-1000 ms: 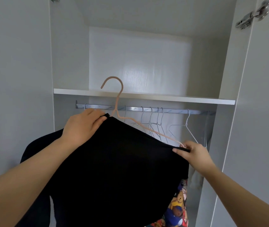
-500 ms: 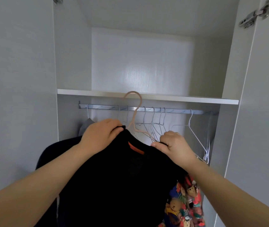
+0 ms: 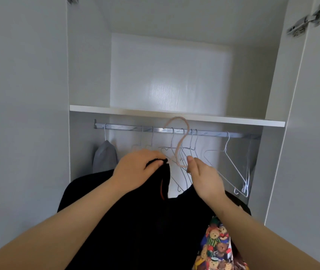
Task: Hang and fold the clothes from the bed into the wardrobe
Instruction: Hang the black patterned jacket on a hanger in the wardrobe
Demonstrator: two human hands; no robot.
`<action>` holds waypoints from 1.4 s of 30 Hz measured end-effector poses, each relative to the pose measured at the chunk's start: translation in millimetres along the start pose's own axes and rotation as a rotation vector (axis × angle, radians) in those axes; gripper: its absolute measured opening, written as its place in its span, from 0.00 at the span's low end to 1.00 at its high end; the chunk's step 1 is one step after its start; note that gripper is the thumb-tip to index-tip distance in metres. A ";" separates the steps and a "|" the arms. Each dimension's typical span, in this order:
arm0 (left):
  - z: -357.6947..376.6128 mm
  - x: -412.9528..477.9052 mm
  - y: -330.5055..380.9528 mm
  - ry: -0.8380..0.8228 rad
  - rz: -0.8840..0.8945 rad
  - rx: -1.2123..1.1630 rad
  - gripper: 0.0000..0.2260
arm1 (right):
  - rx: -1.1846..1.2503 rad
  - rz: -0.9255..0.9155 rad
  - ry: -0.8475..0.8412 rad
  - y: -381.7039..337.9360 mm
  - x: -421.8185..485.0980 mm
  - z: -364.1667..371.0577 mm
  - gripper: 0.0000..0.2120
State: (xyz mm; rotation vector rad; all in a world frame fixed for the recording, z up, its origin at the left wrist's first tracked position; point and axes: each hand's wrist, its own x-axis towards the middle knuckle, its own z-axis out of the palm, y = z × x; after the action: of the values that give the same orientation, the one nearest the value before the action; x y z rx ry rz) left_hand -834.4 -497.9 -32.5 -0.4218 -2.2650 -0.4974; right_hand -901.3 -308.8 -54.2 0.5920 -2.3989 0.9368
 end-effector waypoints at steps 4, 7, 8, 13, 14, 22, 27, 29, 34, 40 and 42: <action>11.4 -0.6 2.7 -0.044 0.049 0.051 0.10 | 0.226 0.033 0.089 -7.2 4.9 1.1 0.22; 9.5 -4.5 -7.3 -0.100 0.056 0.123 0.13 | 0.257 0.068 0.108 1.2 5.7 -3.1 0.22; 7.3 -7.2 -11.9 -0.127 0.042 0.164 0.15 | 0.247 0.082 0.122 4.0 5.5 -5.0 0.22; -8.0 -24.0 -37.3 -0.213 -0.040 0.413 0.14 | 0.264 0.215 0.228 23.8 11.9 -22.2 0.22; -9.2 -24.6 -38.6 -0.213 -0.077 0.384 0.12 | 0.288 0.237 0.231 25.8 13.3 -24.3 0.21; 17.3 1.5 -1.7 -0.267 -0.067 0.236 0.11 | 0.249 0.105 0.230 7.7 11.2 -15.0 0.23; 9.2 10.2 -2.1 -0.155 -0.193 0.063 0.10 | 0.117 0.007 0.172 24.6 3.6 -26.7 0.20; 7.2 10.9 -0.6 -0.136 -0.211 0.020 0.08 | 0.010 0.011 0.166 30.8 -0.9 -27.9 0.21; 2.6 11.5 -1.1 -0.032 -0.250 -0.032 0.04 | -0.187 0.111 0.094 44.7 -8.9 -33.6 0.24; 0.1 7.7 -4.3 0.024 -0.181 0.038 0.08 | -0.045 0.296 -0.087 49.1 -11.2 -36.6 0.28; 2.2 7.9 -4.0 0.004 -0.201 -0.004 0.07 | 0.010 0.265 -0.147 43.8 -10.4 -34.0 0.28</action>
State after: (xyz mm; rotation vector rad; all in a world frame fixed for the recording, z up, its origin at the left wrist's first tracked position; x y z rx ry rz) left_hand -842.7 -499.1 -28.9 -0.1952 -2.3148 -0.6034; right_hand -907.6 -253.0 -60.3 0.3620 -2.6522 1.0465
